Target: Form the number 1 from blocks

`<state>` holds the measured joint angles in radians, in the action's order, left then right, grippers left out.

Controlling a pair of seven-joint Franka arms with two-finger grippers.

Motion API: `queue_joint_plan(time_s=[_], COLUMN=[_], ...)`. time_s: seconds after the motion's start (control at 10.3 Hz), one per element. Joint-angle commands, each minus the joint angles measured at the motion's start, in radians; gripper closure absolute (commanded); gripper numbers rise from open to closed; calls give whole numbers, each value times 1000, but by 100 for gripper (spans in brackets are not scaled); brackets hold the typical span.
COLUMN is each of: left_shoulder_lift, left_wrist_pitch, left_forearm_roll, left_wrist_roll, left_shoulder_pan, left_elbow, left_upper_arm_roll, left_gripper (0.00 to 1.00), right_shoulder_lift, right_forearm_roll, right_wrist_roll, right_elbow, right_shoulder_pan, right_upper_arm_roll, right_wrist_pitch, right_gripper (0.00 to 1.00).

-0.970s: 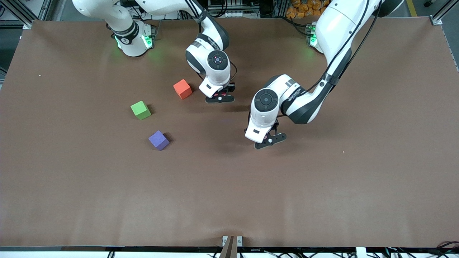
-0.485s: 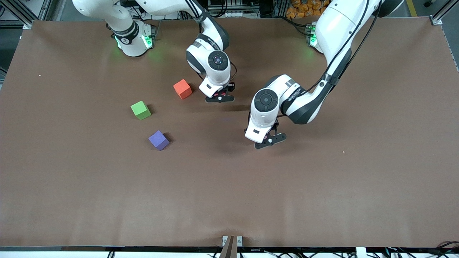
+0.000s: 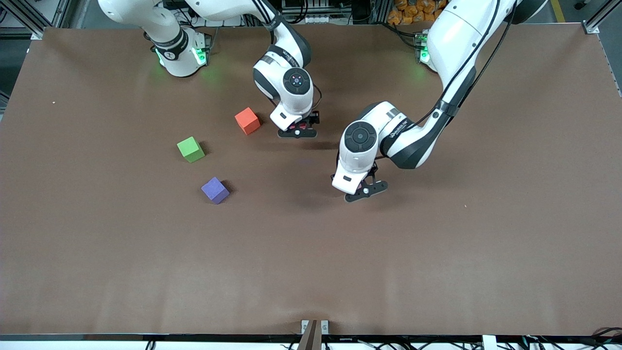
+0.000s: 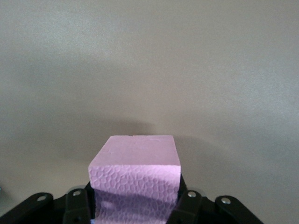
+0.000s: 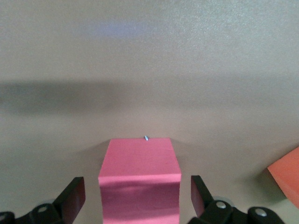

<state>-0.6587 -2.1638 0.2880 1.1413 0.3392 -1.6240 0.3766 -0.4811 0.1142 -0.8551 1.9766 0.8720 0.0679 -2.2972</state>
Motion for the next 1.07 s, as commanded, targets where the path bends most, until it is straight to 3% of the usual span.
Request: queue_joint_plan(time_s=[0.0,0.19,0.48,0.68,0.97], left_shoulder_lift=[4,4,2,4,1], left_wrist_pitch=[12,13,12,12,-1], left_forearm_roll=[-20,-20,-20,-21,-23], left_wrist_roll=[-26,-28,-28,-69,-54], left_shoulder_pan=[0,1,6,11,70], left_elbow=[-2,-2,-5,-7,3], left_upper_arm_roll=[2,2,2,22,70], left_gripper=[100,100,100,100,100], right_shoulder_lift=[24,67,142,176,151], right_forearm_roll=[-28,-36,-69,-76,-76], right_wrist_roll=[-19,-16,4,203,682], right_elbow=[-83,-191,-249,-263,-272], right_shoulder_pan=[2,-37,-151,-307,-508], right_upper_arm_roll=[-14,-25,-28,-27,-27], right_wrist_pitch=[135,299,415,490,539], right_gripper=[0,0,0,0,0])
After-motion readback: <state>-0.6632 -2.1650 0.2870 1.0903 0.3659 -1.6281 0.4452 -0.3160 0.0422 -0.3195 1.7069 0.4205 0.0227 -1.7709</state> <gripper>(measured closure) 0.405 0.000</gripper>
